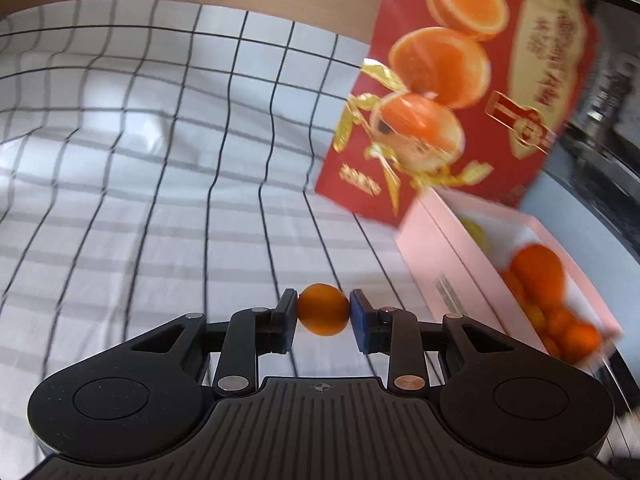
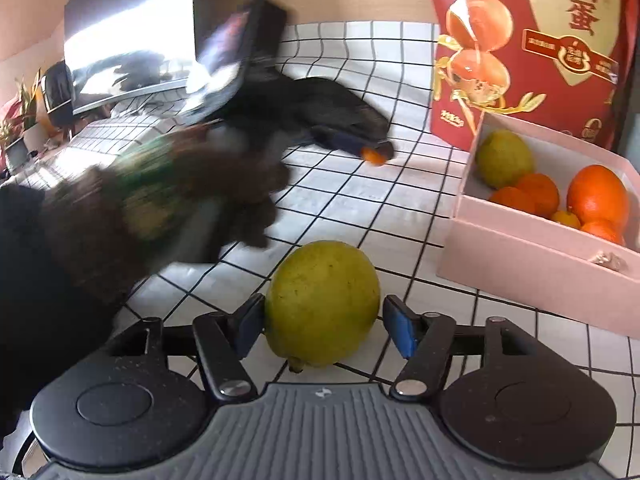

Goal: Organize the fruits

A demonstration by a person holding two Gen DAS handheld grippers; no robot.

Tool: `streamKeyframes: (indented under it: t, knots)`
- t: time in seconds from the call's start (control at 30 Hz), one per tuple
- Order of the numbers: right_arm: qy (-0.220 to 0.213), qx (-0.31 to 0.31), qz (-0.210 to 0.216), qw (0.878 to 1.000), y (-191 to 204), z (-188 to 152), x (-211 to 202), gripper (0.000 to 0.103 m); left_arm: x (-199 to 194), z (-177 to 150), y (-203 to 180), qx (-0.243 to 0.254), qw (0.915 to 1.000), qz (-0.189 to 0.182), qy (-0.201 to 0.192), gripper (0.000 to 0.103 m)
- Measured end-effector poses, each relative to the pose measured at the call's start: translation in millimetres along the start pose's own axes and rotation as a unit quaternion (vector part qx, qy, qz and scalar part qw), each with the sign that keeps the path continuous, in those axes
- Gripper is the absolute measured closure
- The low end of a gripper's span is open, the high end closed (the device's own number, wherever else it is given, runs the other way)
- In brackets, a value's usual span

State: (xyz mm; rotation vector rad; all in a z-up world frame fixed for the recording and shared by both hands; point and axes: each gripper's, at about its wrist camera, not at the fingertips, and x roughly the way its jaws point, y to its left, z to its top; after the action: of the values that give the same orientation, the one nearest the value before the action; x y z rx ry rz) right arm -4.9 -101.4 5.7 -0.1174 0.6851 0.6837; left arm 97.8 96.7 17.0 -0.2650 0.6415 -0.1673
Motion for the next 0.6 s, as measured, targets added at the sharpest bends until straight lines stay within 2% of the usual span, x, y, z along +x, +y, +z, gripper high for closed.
streamKeyframes:
  t: [0.07, 0.17, 0.33, 0.47, 0.6]
  knots:
    - [-0.003, 0.004, -0.007, 1.0, -2.8, -1.6, -1.0, 0.026, -25.7, -18.3, -0.3, -0.008, 0.9998, -0.014, 0.006, 0.07]
    - [-0.009, 0.008, -0.008, 1.0, -9.3, -8.0, -5.6, 0.02, -62.9, -48.9, 3.2, -0.031, 0.999, -0.032, 0.006, 0.07]
    - [-0.011, 0.049, 0.006, 0.999, -25.8, -19.2, -12.1, 0.017, -110.4, -87.4, 0.0, -0.026, 0.998, -0.029, -0.051, 0.07]
    - [-0.008, 0.054, 0.002, 0.998, -27.0, -25.7, -16.3, 0.017, -121.9, -98.6, 4.8, -0.051, 0.9943, -0.046, -0.082, 0.07]
    - [0.001, 0.028, 0.0, 1.0, -14.7, -22.5, -9.1, 0.017, -119.1, -101.9, 9.8, -0.069, 0.9928, -0.038, -0.09, 0.07]
